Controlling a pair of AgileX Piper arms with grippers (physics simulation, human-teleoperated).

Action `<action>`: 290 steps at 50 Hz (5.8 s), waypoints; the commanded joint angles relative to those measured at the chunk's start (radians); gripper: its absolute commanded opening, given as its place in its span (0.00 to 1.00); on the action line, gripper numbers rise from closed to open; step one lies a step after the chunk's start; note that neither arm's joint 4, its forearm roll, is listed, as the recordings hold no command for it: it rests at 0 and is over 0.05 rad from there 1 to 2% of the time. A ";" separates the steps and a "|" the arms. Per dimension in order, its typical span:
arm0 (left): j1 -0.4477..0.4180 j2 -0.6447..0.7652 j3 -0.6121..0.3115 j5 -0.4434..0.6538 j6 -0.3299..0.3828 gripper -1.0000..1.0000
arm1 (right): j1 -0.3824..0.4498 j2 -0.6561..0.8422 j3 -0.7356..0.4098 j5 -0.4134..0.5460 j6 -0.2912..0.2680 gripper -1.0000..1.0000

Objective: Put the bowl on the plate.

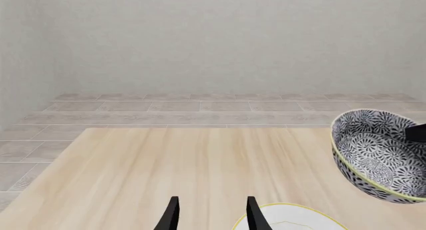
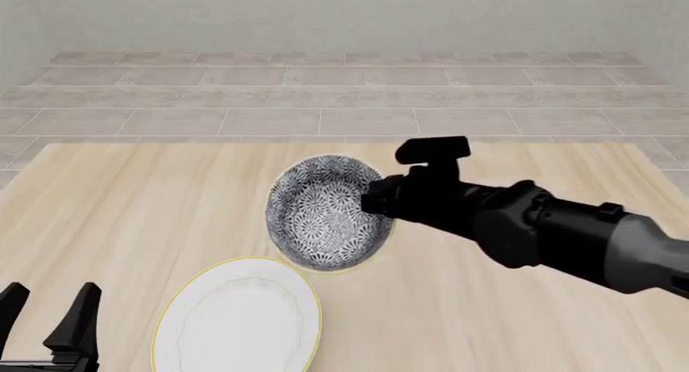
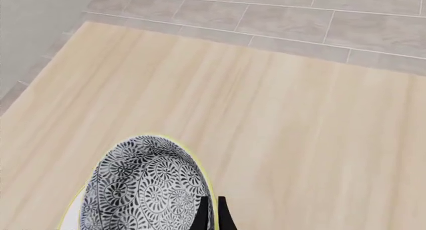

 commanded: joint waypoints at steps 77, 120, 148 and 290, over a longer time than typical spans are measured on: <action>0.000 0.000 0.000 0.000 0.000 1.00 | 0.183 0.146 -0.051 -0.045 0.051 0.00; 0.000 0.000 0.000 0.000 0.000 1.00 | 0.222 0.183 -0.052 -0.063 0.069 0.00; 0.000 0.000 0.000 0.000 0.000 1.00 | 0.247 0.213 -0.066 -0.074 0.082 0.00; 0.000 0.000 0.000 0.000 0.000 1.00 | 0.331 0.361 -0.093 -0.138 0.140 0.00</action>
